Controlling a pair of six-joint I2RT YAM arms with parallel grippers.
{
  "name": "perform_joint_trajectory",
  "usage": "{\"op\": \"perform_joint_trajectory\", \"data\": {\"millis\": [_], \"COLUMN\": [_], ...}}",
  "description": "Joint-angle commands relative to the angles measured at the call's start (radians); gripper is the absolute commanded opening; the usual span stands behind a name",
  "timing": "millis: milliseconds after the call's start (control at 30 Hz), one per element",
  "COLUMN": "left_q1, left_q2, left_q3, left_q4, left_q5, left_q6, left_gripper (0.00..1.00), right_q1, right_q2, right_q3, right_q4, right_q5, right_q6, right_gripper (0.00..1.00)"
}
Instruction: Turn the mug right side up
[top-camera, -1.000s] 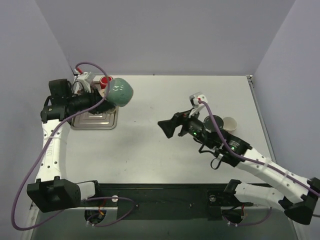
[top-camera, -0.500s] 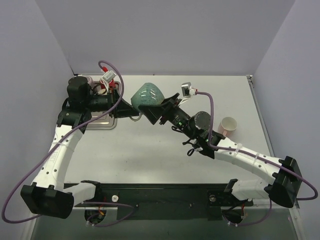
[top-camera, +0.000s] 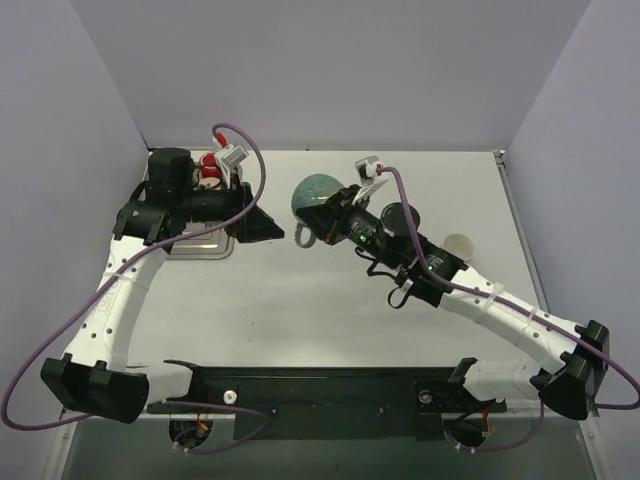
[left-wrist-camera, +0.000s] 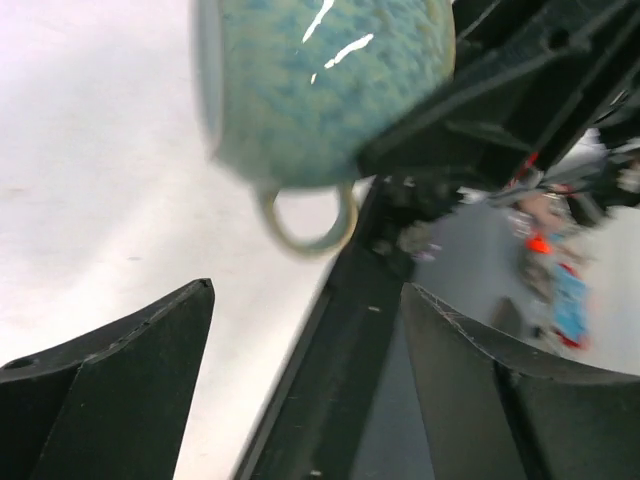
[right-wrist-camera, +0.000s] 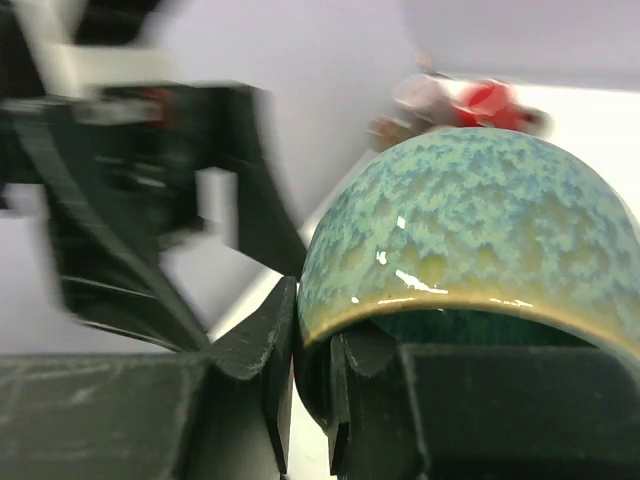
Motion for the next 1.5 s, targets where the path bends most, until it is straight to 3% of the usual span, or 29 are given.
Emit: {"op": "perform_joint_trajectory", "data": {"millis": [0,100,133,167,267,433,533,667,767,933,1067,1467], "left_q1": [0.096,0.23,0.238,0.238,0.238,0.238,0.233,0.167,0.157,0.155,0.15,0.141], "left_q2": [0.013,0.023,0.032,0.035,0.056,0.139,0.138,0.179,0.252,0.363,0.446,0.683], "left_q3": [0.07,0.01,-0.002,-0.03,-0.096,-0.15,-0.246,-0.326,-0.328,-0.288,-0.22,0.008], "left_q4": [-0.191,-0.126,-0.107,-0.06,0.061,0.146,0.389,0.531,0.582,0.659,0.646,0.525], "left_q5": [-0.255,-0.411,-0.46,-0.584,-0.764,-0.922,-1.1,-1.254,-1.275,-1.341,-1.305,-1.374], "left_q6": [0.297,0.323,0.332,0.368,0.417,0.383,0.21,0.138,0.106,0.061,0.055,0.007], "left_gripper": [0.86,0.87,0.87,0.87,0.88,0.9,0.91,0.93,0.93,0.94,0.94,0.95], "right_q1": [-0.147,-0.262,-0.322,-0.36,-0.494,-0.56,-0.579,-0.603,-0.622,-0.626,-0.622,-0.571], "right_q2": [-0.032,0.037,0.06,0.115,0.232,0.382,0.442,0.496,0.516,0.514,0.458,0.266], "right_q3": [0.153,0.195,0.198,0.199,0.184,0.181,0.207,0.21,0.201,0.195,0.19,0.106], "right_q4": [-0.428,-0.688,-0.783,-0.813,-0.896,-0.962,-0.986,-0.994,-0.98,-0.979,-1.0,-1.029], "right_q5": [0.157,0.099,0.061,-0.02,-0.171,-0.055,-0.016,-0.011,-0.04,-0.044,0.007,0.119], "right_q6": [-0.138,-0.183,-0.187,-0.198,-0.198,-0.23,-0.223,-0.229,-0.237,-0.24,-0.24,-0.249], "right_gripper": [0.0,0.0,0.0,0.0,0.0,0.0,0.0,0.02,0.07,0.37,0.49,0.54]}}
